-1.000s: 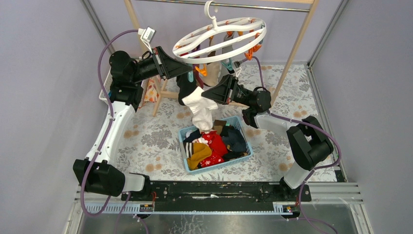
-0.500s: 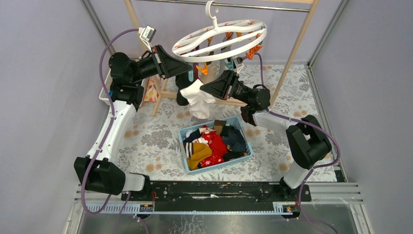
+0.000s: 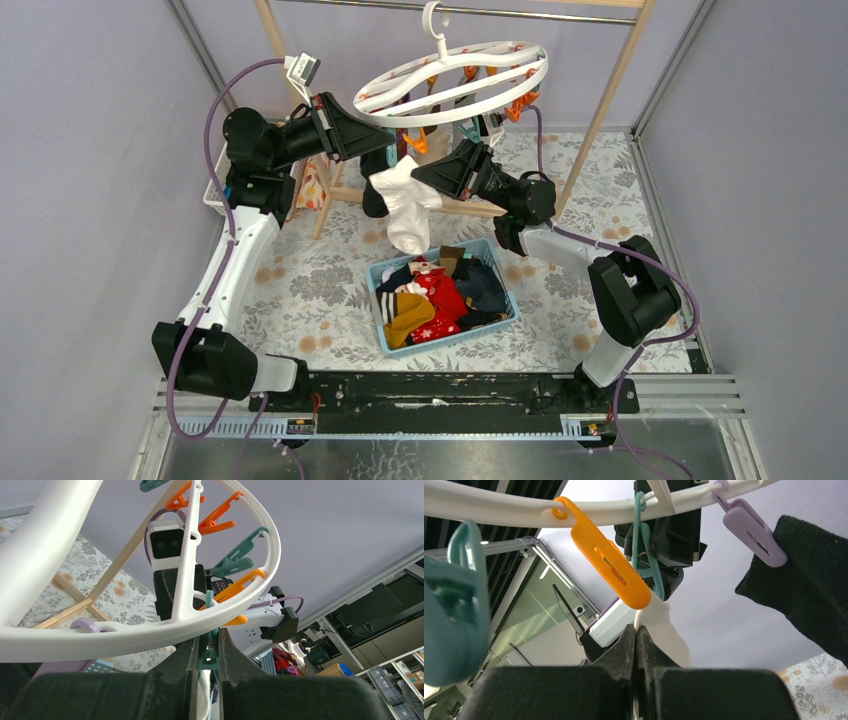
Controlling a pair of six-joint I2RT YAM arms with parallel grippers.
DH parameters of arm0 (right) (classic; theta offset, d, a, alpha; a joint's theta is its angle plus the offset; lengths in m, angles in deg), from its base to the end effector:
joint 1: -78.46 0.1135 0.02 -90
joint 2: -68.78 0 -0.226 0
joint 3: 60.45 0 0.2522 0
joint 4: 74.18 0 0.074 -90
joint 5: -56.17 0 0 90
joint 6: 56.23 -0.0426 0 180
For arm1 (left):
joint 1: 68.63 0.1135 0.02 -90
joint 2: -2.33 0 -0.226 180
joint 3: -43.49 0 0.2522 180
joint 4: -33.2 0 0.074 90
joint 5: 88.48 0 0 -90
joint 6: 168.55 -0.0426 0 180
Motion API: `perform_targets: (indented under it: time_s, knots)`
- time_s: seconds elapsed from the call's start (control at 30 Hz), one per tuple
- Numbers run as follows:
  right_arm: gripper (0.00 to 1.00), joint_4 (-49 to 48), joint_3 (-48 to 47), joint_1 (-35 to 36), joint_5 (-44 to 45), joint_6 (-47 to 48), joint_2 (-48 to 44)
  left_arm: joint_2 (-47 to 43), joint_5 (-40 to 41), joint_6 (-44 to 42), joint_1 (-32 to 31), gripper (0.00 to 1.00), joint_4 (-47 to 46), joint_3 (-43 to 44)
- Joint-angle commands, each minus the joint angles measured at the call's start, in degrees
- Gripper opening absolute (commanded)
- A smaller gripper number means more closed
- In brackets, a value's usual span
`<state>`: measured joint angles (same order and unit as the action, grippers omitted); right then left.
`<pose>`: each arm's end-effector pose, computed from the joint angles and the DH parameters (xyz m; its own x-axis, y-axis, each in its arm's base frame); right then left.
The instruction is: Clip the socks to the hanger
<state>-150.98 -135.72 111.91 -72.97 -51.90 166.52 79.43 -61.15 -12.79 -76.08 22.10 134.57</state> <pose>0.2738 0.2131 0.3280 -0.6814 0.4768 -0.5554 -0.7314 -0.4130 0.5427 0.2916 -0.0763 0.4344 -0.6092 -0.3425 -0.7152 0.7352 0.0940 -0.6713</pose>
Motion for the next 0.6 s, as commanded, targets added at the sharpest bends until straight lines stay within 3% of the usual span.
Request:
perform_targets:
  time_s: [0.0,0.57]
  knots:
    - [0.00,-7.7,-3.2,0.5,2.4,1.5,0.2,-0.4,-3.5,0.4,0.0,0.00,-4.5,-0.5]
    - [0.00,-7.7,-3.7,2.0,6.6,4.5,1.3,-0.5,-3.4,1.2,0.0,0.00,-5.6,-0.7]
